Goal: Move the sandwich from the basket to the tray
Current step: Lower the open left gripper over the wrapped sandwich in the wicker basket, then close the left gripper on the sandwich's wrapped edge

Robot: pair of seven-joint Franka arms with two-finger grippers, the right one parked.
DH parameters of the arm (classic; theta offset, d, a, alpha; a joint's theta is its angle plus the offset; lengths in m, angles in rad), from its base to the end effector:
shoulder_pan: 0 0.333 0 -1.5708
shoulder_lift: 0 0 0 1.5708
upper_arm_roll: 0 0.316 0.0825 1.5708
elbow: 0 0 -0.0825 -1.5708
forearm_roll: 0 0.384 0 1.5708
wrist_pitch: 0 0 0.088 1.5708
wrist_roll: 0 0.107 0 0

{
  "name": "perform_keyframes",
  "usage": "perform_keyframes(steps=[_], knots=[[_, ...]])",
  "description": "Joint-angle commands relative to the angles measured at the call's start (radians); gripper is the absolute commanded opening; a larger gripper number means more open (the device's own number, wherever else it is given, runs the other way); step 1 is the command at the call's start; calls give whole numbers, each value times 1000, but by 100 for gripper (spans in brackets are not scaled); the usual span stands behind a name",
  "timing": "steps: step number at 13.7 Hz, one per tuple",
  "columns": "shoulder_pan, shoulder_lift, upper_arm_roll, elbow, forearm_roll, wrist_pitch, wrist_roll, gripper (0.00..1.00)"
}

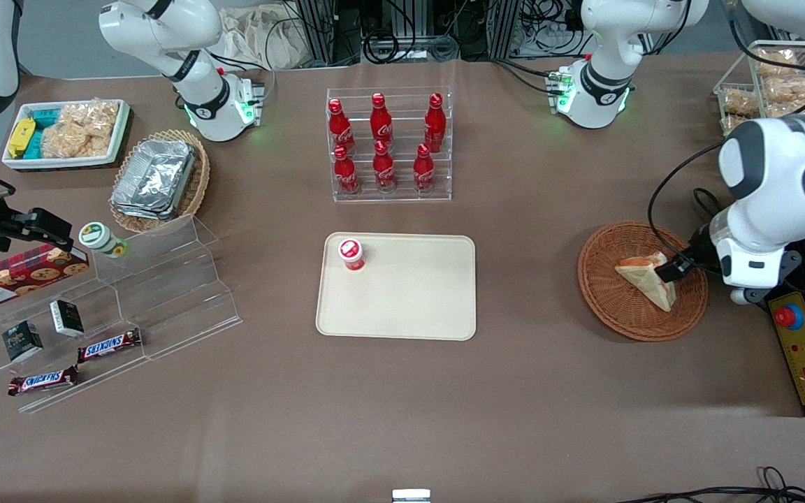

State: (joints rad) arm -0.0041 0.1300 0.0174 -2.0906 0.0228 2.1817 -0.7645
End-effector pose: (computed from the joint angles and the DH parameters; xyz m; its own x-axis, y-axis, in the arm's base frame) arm 0.5621 0.0082 0.3587 0.7216 0.6921 -0.0140 0.6912 -0.7215 -0.0417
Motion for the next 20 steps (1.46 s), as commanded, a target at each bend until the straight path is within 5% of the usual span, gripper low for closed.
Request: perform_keyframes(steps=[1,17,18,19,20], knots=[[1,3,10,-78,8,102,-160,100],[-8,157,56,-105,6,199,-234,95],[-8,160,55,-103,3,201,-237,68],[-8,157,55,-104,5,199,-245,19],[-8,155,50,-103,5,196,-245,0]])
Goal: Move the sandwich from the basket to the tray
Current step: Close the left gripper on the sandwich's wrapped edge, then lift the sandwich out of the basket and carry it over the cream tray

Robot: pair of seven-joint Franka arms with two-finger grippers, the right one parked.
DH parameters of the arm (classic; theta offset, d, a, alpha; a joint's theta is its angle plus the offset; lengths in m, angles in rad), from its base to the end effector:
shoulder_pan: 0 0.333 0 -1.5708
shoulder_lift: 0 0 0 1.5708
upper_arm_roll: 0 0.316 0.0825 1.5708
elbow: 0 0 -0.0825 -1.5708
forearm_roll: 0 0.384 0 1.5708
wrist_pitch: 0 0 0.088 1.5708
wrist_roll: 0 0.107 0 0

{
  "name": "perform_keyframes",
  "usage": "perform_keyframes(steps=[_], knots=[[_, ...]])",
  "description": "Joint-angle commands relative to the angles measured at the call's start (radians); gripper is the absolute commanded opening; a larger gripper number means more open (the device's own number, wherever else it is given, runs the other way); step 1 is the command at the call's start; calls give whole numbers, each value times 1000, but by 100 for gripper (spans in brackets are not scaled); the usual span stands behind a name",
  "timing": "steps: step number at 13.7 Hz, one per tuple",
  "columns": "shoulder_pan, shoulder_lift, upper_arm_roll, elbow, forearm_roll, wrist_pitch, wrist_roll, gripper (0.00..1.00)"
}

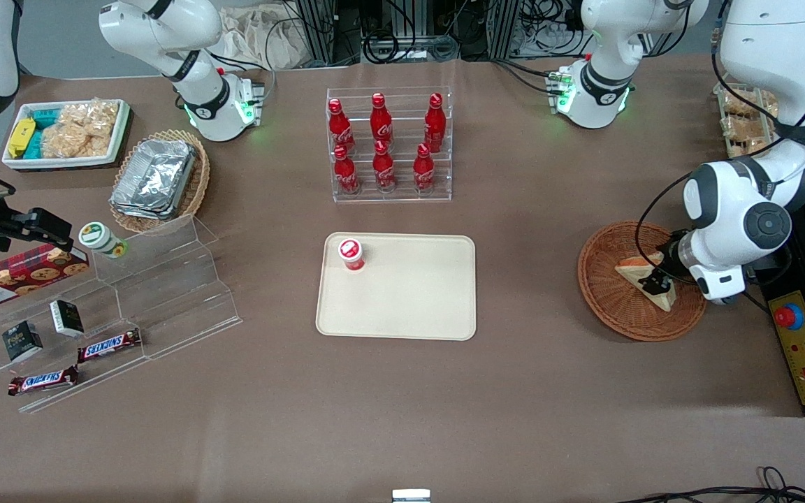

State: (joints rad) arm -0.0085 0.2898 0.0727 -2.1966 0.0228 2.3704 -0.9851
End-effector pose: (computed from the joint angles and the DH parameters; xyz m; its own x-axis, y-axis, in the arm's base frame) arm 0.5427 0.0354 0.2420 0.5126 0.8579 -0.0349 0.8506 -0.5129 -0.1154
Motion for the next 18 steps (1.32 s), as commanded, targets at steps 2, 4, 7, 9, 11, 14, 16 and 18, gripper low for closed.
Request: perform_keyframes(steps=[2,4,7,9,11,14,16,18], knots=[[-4,-6,-25,32,8,-2,-18,0],[-5,-11,-33,98,6,-95,-6,0],[1,-9,-88,291,6,-363,2,0],[1,-8,-137,418,5,-511,57,0],[-2,-9,-204,536,2,-659,176,0],[-5,20,-344,688,-1,-750,250,0],[-10,67,-456,742,-1,-732,319,0],[-45,177,-531,807,0,-657,313,0]])
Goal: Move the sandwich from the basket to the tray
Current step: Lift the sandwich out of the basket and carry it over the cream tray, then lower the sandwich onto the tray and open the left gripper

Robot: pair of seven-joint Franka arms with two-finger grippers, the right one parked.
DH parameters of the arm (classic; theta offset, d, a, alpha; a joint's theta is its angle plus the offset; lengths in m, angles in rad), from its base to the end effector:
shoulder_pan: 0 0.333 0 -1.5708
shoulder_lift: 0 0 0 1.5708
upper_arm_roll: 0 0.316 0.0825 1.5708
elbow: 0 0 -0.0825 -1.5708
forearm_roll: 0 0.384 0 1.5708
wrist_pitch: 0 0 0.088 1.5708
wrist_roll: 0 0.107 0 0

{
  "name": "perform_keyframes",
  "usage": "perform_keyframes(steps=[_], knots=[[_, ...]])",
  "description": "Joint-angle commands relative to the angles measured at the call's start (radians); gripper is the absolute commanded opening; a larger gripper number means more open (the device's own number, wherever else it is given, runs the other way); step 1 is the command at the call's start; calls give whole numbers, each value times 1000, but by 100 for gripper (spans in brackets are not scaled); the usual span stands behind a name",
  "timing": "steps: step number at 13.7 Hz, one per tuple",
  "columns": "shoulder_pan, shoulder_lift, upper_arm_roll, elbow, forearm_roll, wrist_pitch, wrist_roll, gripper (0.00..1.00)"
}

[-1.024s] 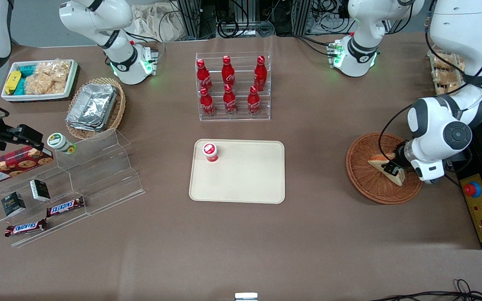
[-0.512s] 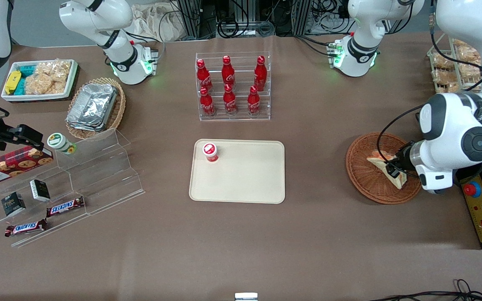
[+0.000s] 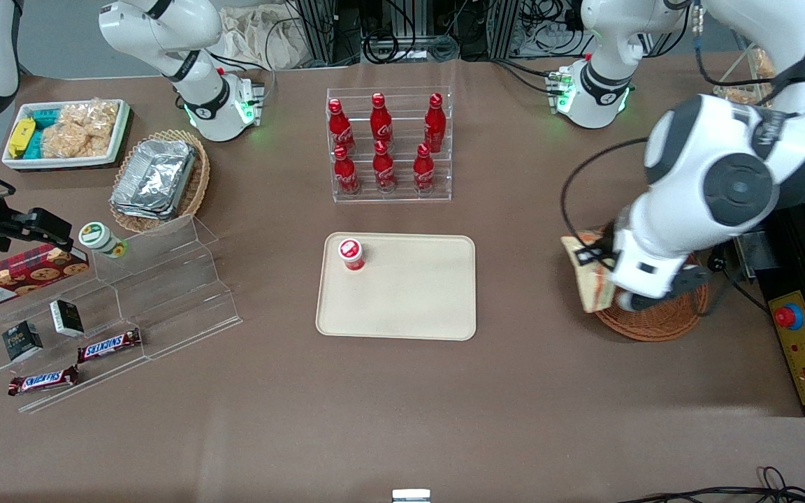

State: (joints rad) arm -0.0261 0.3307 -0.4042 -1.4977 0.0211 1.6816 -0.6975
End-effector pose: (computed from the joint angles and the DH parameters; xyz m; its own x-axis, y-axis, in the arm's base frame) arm 0.5961 -0.2362 0.4829 0.9498 0.2681 -0.1611 0.2724 -0.9622 0.0050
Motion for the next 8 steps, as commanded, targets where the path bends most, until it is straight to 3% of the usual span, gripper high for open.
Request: perform_keyframes(steps=[1,4,7,8], knots=[[-73,175,-54,112,5,73,23,0],[-171,304,-50,111,17,226,0,0],[-247,408,-50,111,186,295,-114,0],[-253,434,-51,112,203,323,-138,0]])
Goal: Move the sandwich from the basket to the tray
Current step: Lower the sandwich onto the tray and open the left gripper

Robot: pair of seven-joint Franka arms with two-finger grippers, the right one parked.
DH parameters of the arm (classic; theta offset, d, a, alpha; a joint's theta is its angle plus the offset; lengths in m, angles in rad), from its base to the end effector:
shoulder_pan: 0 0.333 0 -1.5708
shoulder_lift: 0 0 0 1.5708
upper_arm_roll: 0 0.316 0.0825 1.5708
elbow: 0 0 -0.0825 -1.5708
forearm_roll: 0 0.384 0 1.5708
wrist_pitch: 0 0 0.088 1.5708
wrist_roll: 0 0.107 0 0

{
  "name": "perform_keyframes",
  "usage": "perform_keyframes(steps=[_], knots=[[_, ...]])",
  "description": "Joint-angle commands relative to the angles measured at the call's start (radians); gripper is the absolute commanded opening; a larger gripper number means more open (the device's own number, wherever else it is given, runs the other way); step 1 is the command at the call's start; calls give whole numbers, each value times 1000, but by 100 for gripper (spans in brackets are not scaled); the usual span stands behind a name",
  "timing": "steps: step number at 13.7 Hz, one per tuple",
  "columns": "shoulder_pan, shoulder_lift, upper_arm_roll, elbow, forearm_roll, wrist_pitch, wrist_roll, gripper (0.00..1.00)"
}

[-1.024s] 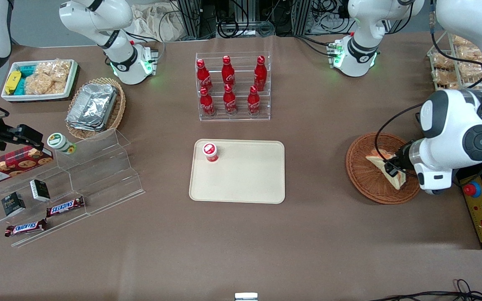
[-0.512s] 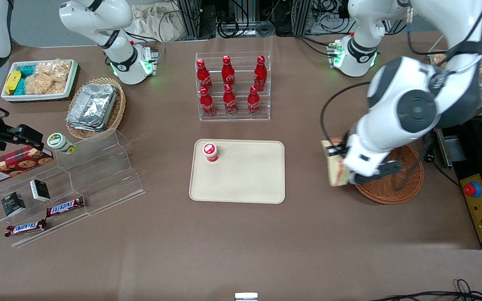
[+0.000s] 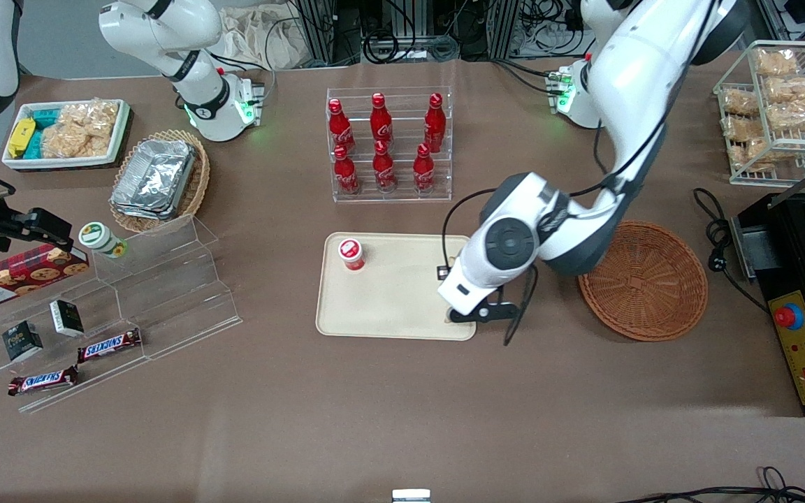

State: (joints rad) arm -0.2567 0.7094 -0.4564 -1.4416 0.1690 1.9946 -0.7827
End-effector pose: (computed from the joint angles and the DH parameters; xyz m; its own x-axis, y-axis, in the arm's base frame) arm 0.5790 -0.4083 0.2948 0.9843 0.0731 -0.1609 0.0809 -0.9958 0.0427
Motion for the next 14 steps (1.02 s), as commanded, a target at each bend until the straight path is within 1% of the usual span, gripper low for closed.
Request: perform_keyframes(steps=[1,2,3,4,5,6,7,8,10,11,13,14], knots=[[-24,70,2,52,52,33,-62,0],[-29,79,2,49,60,38,-63,0],[-32,94,2,53,61,38,-64,8],[-33,100,2,55,61,38,-67,12],[-33,101,2,53,58,38,-85,25],[-32,101,2,53,57,38,-114,83],[-27,93,2,55,52,38,-121,100],[-18,84,1,56,44,32,-122,100],[-18,23,1,55,43,21,-124,100],[-15,-5,1,55,41,-3,-124,100],[-7,-77,5,58,46,-106,-119,100],[63,-121,-1,49,43,-176,-106,100]])
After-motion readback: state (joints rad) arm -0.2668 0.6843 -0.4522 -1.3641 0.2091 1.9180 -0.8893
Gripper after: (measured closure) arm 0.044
